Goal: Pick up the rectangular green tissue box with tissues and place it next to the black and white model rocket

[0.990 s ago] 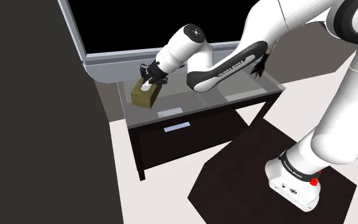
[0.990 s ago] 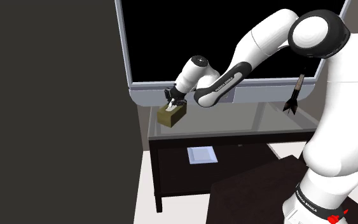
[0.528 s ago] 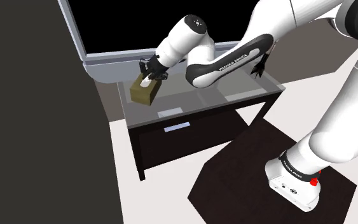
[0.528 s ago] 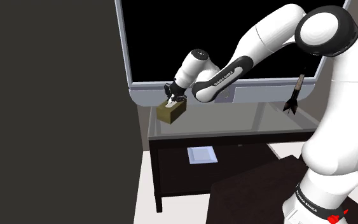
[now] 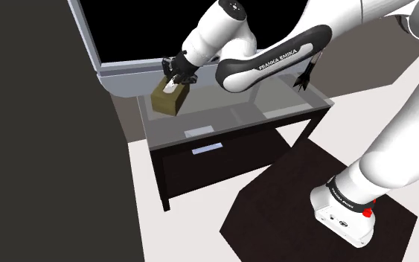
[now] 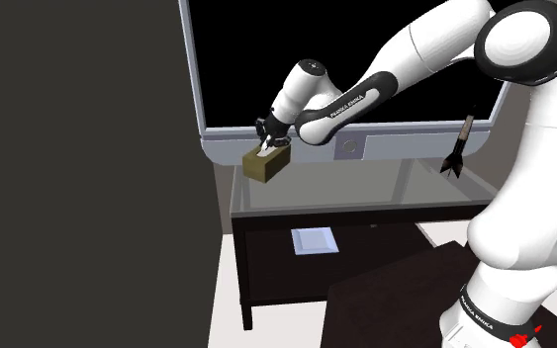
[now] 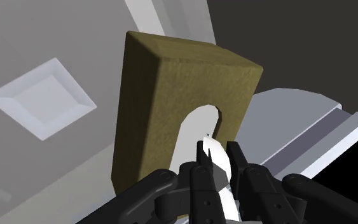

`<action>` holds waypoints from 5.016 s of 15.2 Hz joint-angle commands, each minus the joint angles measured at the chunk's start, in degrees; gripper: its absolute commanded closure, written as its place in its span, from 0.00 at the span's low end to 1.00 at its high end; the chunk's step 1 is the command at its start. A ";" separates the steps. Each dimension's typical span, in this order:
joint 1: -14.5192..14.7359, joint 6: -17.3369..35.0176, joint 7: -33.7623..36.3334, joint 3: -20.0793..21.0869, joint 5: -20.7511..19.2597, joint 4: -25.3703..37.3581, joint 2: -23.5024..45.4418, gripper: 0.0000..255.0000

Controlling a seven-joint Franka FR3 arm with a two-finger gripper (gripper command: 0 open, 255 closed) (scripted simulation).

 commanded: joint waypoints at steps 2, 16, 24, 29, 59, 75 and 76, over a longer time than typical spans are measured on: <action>-1.34 -1.63 -2.62 1.69 3.22 0.46 -1.46 1.00; -4.58 -10.23 -11.67 5.87 14.62 5.32 -6.77 1.00; -5.17 -15.74 -14.81 6.61 18.57 9.49 -8.78 1.00; -5.31 -19.34 -16.10 6.81 20.13 12.59 -9.55 1.00; -6.80 -39.77 -21.74 6.85 24.95 32.09 -11.20 1.00; -10.31 -42.24 -53.22 -15.61 51.89 8.22 -36.57 1.00; -10.37 -42.77 -54.73 -16.95 52.45 7.42 -37.42 1.00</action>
